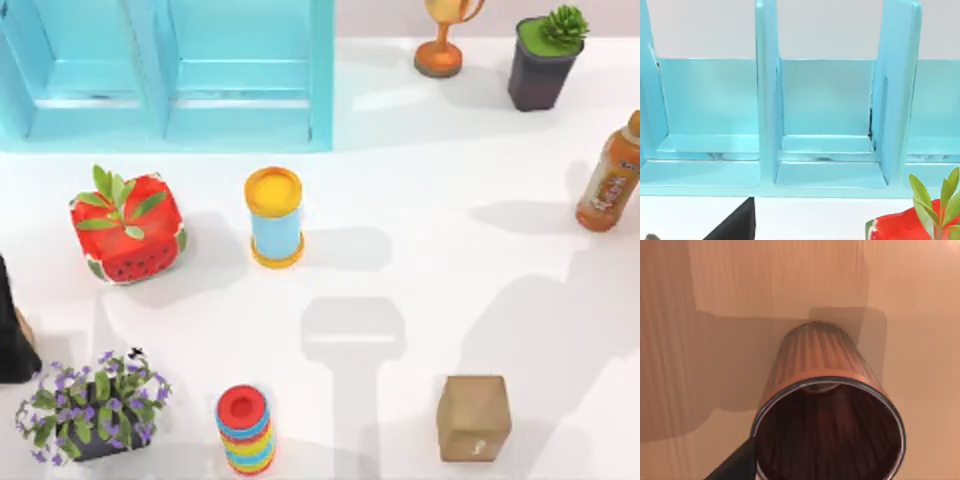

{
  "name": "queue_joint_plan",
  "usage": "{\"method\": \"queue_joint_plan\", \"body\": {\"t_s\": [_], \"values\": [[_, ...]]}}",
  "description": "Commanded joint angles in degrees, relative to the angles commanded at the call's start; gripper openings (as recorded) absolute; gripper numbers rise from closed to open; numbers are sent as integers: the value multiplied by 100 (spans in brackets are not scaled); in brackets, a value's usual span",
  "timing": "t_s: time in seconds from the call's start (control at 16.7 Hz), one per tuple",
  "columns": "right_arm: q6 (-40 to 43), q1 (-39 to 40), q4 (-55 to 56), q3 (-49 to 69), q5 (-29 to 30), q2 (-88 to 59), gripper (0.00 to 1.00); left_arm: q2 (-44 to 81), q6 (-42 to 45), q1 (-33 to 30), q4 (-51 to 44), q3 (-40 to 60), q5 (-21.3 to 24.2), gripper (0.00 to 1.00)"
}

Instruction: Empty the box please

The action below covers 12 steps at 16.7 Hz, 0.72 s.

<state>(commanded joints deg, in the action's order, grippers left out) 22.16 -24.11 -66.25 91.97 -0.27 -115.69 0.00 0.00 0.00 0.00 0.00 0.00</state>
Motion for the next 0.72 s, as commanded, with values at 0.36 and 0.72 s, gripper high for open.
{"method": "queue_joint_plan", "body": {"t_s": [0.36,0.72], "values": [[-9,7,751,-577,2,-175,100,0,0,0,0,0,0,100],[-9,7,751,-577,2,-175,77,0,0,0,0,0,0,100]]}}
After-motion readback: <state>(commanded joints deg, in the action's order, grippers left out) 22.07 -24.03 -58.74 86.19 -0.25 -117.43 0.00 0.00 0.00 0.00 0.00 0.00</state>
